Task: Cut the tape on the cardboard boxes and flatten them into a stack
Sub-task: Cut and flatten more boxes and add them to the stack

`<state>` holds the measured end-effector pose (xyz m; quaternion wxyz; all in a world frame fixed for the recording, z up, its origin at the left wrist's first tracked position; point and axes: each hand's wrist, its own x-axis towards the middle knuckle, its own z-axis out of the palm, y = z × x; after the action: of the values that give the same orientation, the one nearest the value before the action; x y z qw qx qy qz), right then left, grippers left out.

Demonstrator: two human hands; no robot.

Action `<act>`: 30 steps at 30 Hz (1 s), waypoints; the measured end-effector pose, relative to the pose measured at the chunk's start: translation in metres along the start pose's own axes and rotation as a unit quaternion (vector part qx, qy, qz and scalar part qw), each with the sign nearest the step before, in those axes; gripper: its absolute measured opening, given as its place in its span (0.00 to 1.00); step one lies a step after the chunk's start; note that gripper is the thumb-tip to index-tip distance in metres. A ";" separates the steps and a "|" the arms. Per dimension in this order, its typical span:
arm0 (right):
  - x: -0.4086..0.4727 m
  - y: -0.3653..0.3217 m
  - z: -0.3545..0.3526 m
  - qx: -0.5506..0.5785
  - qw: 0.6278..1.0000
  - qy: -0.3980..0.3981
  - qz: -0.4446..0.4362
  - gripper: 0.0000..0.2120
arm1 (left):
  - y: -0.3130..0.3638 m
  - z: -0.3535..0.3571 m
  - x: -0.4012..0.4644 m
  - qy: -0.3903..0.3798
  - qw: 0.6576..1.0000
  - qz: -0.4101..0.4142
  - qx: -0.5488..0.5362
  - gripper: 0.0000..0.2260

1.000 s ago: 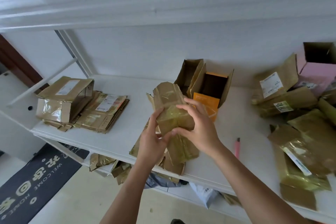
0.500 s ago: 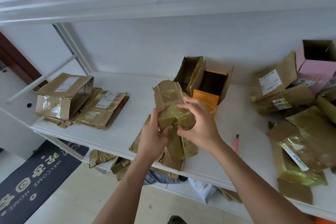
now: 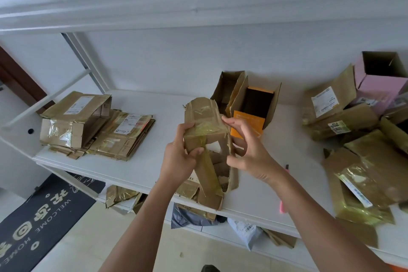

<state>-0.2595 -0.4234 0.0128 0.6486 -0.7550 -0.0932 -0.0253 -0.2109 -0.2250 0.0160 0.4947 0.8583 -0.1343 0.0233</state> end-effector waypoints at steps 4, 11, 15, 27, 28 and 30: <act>0.000 0.008 0.007 -0.027 0.999 0.030 0.002 0.37 | 0.012 -0.009 0.009 0.046 0.996 -0.041 -0.068 0.25; -0.014 0.054 0.009 -0.172 0.982 0.068 0.037 0.38 | 0.016 -0.037 0.022 0.115 0.953 -0.161 -0.228 0.25; -0.015 0.057 0.019 -0.118 0.985 0.111 0.064 0.22 | 0.008 -0.021 0.012 0.078 0.952 -0.204 -0.215 0.37; -0.007 0.053 0.026 -0.261 0.952 0.130 0.096 0.30 | -0.013 0.050 -0.016 0.010 0.987 -0.161 0.015 0.19; -0.006 0.053 0.026 -0.265 0.952 0.128 0.091 0.31 | -0.012 0.050 -0.016 0.011 0.987 -0.158 0.026 0.17; -0.007 0.050 0.027 -0.278 0.950 0.116 0.081 0.30 | -0.011 0.050 -0.017 0.012 0.987 -0.156 0.034 0.14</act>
<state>-0.2595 -0.4051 -0.0415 0.4188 -0.9024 0.0547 -0.0848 -0.2288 -0.2590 -0.0220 0.4641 0.8849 0.0078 -0.0394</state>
